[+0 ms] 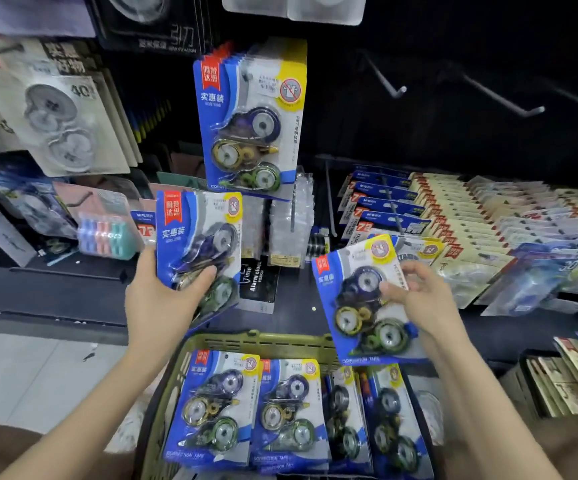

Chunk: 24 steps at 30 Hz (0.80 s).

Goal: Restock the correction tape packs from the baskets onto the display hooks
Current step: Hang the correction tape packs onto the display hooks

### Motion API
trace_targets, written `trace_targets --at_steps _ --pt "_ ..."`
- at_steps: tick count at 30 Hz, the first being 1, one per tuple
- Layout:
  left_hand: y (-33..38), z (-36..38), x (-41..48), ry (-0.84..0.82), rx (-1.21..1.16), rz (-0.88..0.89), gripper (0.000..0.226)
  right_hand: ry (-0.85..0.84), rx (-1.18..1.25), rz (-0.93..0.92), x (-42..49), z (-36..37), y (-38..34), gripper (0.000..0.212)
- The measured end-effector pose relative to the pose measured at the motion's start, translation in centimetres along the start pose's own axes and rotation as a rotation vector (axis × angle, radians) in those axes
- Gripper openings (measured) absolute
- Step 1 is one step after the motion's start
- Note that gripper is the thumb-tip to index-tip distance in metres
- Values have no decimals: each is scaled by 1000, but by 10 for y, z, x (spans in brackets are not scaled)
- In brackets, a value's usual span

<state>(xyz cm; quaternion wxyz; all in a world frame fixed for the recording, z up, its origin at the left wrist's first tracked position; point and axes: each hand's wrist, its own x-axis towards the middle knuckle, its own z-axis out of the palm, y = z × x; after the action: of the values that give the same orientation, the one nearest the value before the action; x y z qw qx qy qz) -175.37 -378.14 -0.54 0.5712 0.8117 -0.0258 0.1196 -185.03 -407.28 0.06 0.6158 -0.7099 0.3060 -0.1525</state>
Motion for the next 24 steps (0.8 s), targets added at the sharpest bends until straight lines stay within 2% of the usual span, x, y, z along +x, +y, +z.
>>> trace_targets --at_steps 3,6,9,16,20,24 --pt "13 -15 11 80 -87 31 39 42 176 -150 1 17 -41 23" --pt "27 -31 30 149 -120 84 40 -49 311 -322 -7 34 -82 22" --pt "39 -40 53 217 -133 154 40 -128 302 -445 -11 54 -117 22" --pt "44 -36 87 355 -206 167 41 -114 204 -452 5 109 -163 22" --pt "48 -35 91 374 -223 151 46 -91 168 -447 14 121 -169 20" --pt "48 -36 91 381 -241 136 41 -73 145 -462 20 128 -168 19"
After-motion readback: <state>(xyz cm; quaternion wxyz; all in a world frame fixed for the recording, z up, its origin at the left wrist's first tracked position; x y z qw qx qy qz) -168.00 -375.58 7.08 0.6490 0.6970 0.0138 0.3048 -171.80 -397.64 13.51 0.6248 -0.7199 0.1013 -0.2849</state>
